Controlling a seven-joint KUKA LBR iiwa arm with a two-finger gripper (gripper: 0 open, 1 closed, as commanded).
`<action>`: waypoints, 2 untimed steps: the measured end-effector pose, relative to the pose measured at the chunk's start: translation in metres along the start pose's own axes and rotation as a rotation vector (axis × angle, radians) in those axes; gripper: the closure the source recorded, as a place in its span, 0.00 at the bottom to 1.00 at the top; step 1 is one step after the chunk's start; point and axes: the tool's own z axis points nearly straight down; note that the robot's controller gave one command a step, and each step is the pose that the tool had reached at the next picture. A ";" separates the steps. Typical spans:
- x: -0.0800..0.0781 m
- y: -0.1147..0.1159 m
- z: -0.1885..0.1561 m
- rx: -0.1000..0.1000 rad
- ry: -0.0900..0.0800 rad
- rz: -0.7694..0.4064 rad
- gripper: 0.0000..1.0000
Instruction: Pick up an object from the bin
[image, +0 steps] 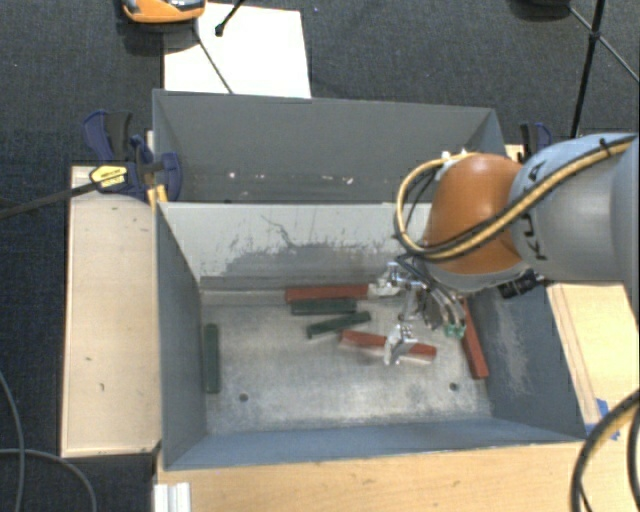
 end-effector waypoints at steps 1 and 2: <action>0.000 0.010 0.002 0.000 0.010 0.021 0.00; 0.013 0.020 -0.019 0.000 0.007 -0.057 0.00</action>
Offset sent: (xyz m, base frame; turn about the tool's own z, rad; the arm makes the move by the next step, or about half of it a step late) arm -0.0127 0.0195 0.0174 -0.0557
